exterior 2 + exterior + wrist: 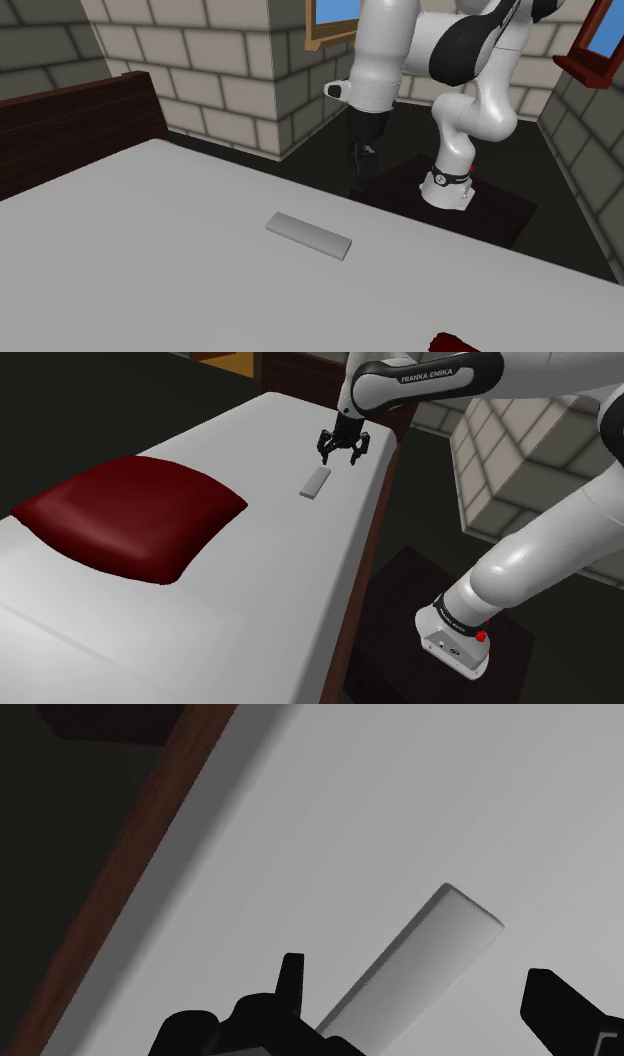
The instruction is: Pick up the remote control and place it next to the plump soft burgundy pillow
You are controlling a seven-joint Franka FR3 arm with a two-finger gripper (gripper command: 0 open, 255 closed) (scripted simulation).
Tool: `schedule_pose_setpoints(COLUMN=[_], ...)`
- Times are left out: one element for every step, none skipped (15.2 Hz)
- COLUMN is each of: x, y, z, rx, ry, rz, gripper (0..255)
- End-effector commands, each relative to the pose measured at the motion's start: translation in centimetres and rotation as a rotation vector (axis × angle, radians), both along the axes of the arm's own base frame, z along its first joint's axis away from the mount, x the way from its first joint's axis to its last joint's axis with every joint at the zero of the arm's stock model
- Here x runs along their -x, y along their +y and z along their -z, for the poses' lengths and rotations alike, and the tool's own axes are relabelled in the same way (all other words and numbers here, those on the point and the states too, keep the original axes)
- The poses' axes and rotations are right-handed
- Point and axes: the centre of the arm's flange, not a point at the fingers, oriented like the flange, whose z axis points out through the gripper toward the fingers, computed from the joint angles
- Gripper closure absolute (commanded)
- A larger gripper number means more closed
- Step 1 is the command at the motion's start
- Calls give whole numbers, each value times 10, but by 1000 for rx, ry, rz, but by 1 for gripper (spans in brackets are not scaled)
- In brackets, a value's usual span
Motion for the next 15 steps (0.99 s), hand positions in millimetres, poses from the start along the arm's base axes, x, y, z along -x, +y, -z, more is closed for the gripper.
schedule_pose_setpoints(x=[-21, -31, -41, -51, -60, -70, -79, -88, -97, -105, -105, -105, -105, -105, -105], y=[-6, -10, -14, -18, -22, -27, -32, -37, -42, -47, -47, -47, -47, -47, -47], z=[18, 27, 36, 45, 54, 63, 73, 82, 91, 100, 106, 111, 116, 122, 127], rx=[-17, -25, -33, -41, -49, -57, -65, -73, -81, -89, -89, -89, -89, -89, -89], ry=[6, 8, 11, 14, 17, 19, 22, 25, 28, 31, 31, 31, 31, 31, 31], rz=[71, 105, 139, 173, 207, 240, 274, 308, 342, 375, 375, 375, 375, 375, 375], gripper=[0, 0, 0, 0, 0, 0, 0, 0, 0, 0, 0, 0, 0, 0, 0])
